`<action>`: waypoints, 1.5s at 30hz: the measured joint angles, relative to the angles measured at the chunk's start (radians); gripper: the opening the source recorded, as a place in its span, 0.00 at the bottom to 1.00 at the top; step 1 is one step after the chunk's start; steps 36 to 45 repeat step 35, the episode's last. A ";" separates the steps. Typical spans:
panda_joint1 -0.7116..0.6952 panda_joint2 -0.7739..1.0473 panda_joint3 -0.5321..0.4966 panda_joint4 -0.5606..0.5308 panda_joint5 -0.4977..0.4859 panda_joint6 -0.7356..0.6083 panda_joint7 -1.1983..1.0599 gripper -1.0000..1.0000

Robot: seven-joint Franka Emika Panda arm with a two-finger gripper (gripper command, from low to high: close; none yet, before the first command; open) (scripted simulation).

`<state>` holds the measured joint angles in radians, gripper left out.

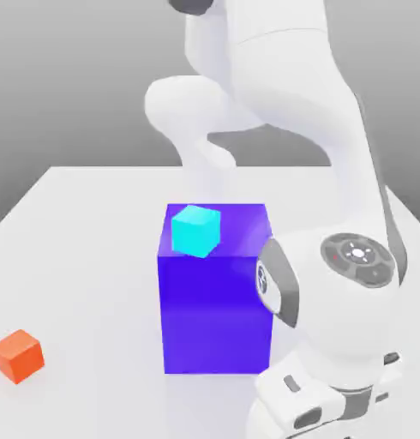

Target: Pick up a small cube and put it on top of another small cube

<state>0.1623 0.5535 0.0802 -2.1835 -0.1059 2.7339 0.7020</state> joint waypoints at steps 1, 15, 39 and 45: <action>0.000 0.000 0.000 0.000 0.000 0.000 0.000 0.00; 0.023 -0.386 0.181 -0.298 0.059 -0.090 -0.276 0.00; 0.237 -0.493 0.226 -0.675 0.015 0.180 -0.593 1.00; 0.237 -0.493 0.226 -0.675 0.015 0.180 -0.593 1.00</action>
